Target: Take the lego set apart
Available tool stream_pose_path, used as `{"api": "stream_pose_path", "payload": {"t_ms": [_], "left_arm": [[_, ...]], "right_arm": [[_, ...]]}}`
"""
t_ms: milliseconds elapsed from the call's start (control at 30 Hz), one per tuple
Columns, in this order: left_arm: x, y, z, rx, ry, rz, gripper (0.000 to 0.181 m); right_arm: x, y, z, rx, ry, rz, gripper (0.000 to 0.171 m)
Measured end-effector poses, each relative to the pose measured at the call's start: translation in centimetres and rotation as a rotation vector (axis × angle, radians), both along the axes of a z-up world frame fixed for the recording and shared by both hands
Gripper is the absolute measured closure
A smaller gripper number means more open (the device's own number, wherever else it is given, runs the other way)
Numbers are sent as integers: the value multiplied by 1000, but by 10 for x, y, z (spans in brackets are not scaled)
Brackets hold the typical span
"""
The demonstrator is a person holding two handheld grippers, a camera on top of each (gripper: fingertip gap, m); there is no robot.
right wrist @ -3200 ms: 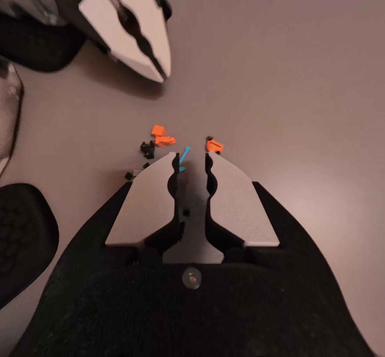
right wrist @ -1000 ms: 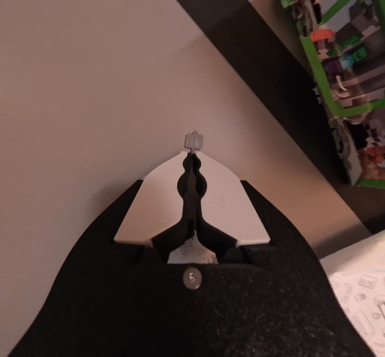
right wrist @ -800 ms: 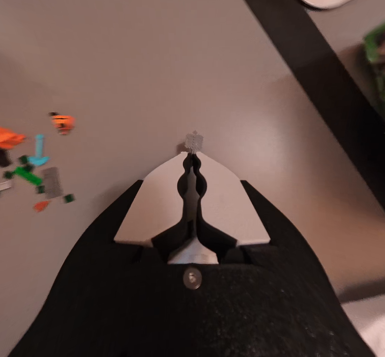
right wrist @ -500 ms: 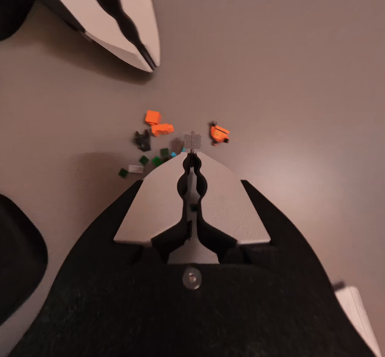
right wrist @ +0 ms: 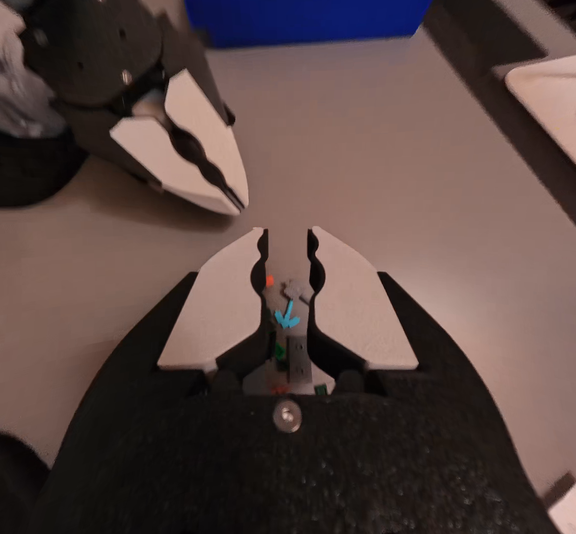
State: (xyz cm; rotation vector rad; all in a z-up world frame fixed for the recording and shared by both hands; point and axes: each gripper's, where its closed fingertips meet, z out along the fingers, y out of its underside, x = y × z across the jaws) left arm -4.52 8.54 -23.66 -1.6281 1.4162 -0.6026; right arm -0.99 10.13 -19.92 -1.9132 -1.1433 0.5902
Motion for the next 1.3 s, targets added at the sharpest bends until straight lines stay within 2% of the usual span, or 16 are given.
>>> {"api": "stream_pose_path", "payload": {"t_ms": [100,300,400,533,767,967,1100,1300], "left_arm": [[-1,2,4,7,-14,8,179],[-4,7,21,46,-76,48,179],[-9,16,37,93,-140,102,178],[-23,31,66,156,-269,208,178],[-77,49,126,263,-397,405,177],[-143,52,153,250,-410,536,169],[-199,55,154,260,-356,610,155],[-264,63,118,77,-280,598,137]], "right_arm": [[-6,9,19,69,111,-71,149],[8,24,24,252,213,-195,152],[25,30,33,333,267,-279,156],[39,27,38,329,372,-341,166],[56,12,32,365,327,-376,171],[73,-1,25,387,281,-390,171],[83,-5,20,393,249,-400,171],[87,-6,15,357,253,-410,171]]}}
